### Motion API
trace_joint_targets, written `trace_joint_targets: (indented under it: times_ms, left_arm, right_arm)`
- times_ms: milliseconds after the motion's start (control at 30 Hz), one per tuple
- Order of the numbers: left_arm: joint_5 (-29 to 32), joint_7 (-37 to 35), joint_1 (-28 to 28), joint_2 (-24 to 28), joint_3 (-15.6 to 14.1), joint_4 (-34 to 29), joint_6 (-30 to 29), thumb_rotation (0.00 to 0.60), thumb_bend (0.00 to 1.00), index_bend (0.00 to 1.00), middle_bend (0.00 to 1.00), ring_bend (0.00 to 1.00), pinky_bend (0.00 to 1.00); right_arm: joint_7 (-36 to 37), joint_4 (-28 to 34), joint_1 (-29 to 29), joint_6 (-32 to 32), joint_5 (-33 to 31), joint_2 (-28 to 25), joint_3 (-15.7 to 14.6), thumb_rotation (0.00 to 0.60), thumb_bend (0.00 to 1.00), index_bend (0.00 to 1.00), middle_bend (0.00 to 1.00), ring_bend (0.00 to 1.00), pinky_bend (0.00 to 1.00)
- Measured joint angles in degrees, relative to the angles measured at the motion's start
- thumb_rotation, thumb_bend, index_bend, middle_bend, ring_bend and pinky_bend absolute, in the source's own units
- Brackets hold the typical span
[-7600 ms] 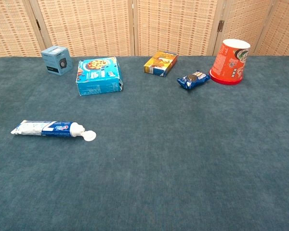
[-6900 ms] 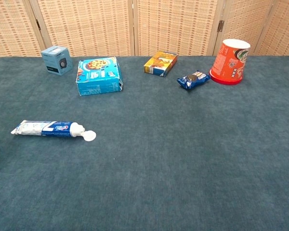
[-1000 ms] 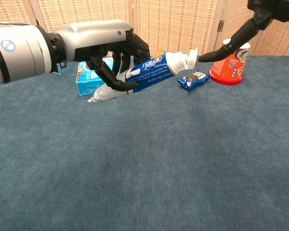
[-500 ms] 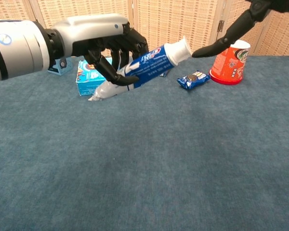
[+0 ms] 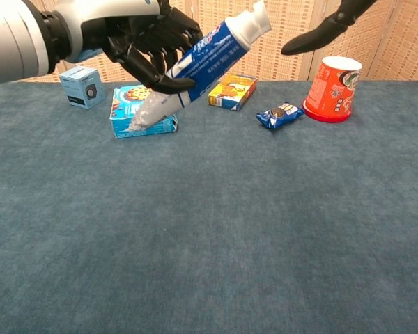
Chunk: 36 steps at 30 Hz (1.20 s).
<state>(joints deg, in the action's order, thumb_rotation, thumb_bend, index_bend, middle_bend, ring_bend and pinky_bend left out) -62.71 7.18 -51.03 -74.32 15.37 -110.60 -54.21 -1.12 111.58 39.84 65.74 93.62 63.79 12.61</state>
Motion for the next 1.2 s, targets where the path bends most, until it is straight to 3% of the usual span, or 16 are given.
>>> trace_joint_targets:
  times_ms: [300, 533, 833, 1200]
  left_arm:
    - [-1.1, -1.6, -0.2, -0.3, 0.7, -2.4, -0.3, 0.6, 0.42, 0.74, 0.74, 0.56, 0.54]
    - [-1.8, -3.2, -0.1, -0.6, 1.1, -3.0, -0.7, 0.6, 0.42, 0.74, 0.74, 0.56, 0.54]
    - [-3.8, -6.6, 0.4, -1.8, 1.3, -2.1, -1.4, 0.6, 0.42, 0.74, 0.74, 0.56, 0.54]
    - [-5.1, -8.6, 0.3, -3.0, 1.2, -0.9, -1.1, 0.6, 0.42, 0.74, 0.74, 0.56, 0.54]
  right_arm:
    - [-3.0, -0.9, 1.9, -0.4, -1.7, 4.4, 1.0, 0.6, 0.0, 0.0, 0.0, 0.0, 0.0]
    - [-2.6, 0.5, 2.8, -2.0, -2.7, 4.5, 1.1, 0.6, 0.0, 0.0, 0.0, 0.0, 0.0]
    - [-0.1, 3.7, 3.3, -3.9, -3.8, 0.8, 1.3, 0.6, 0.0, 0.0, 0.0, 0.0, 0.0]
    - [1.7, 8.5, 6.1, -10.4, -8.0, -7.4, 3.7, 0.6, 0.0, 0.0, 0.0, 0.0, 0.0]
